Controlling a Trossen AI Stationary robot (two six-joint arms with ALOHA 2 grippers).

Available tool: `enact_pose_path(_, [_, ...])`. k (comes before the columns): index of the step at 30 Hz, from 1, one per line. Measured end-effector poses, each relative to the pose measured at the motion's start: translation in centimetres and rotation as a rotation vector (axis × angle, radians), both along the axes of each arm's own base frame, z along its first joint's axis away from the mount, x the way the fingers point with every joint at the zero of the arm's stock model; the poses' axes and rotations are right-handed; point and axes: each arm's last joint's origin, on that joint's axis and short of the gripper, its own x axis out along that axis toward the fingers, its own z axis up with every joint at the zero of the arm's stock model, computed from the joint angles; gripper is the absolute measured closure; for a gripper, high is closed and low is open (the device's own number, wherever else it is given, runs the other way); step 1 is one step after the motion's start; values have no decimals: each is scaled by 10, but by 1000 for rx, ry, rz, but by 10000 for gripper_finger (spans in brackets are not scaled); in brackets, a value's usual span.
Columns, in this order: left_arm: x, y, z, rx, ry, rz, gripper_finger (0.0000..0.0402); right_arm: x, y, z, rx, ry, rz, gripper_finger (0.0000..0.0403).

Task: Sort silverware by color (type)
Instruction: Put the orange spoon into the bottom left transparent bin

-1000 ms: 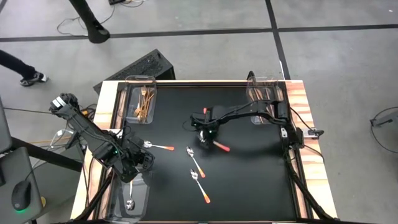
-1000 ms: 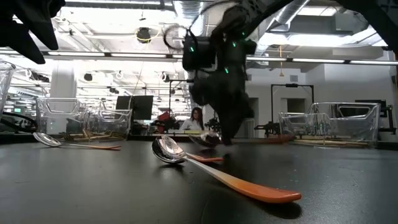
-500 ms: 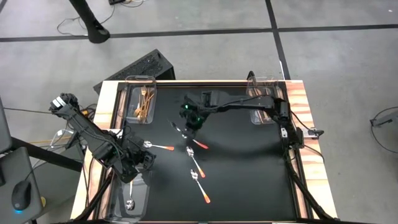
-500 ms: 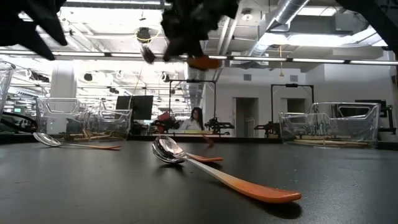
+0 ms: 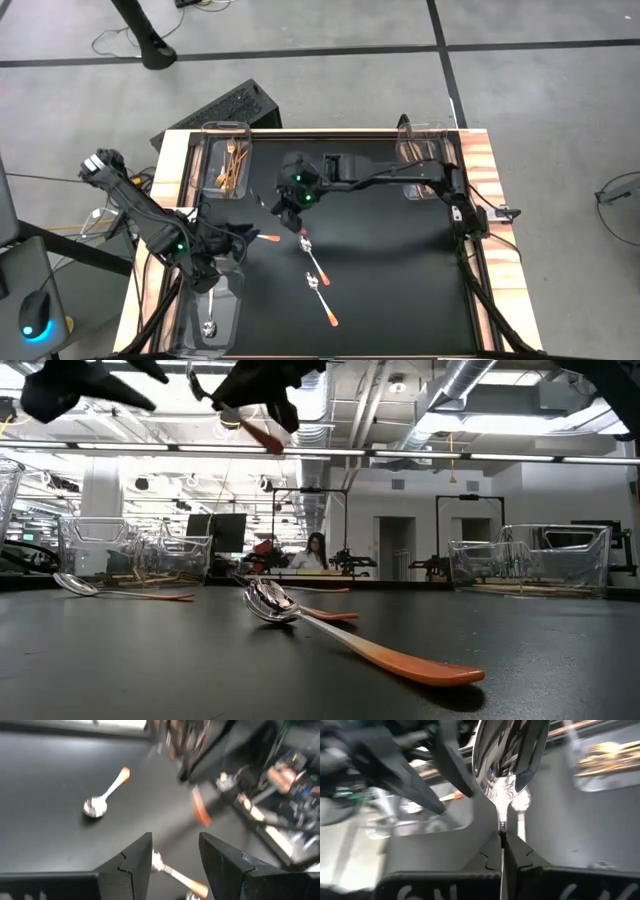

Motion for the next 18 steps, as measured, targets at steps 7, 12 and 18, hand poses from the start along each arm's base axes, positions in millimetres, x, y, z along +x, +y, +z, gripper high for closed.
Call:
enact_pose_path(7, [-6,9,13,146,-127,84,252,1,20,-1,-238,1,-162,393])
enact_pose_path(12, [-2,13,15,180,-115,99,247,0,28,0,-309,1,-244,392])
enact_pose_path(18, [14,21,22,234,-84,114,199,0,32,0,-364,-1,-262,391])
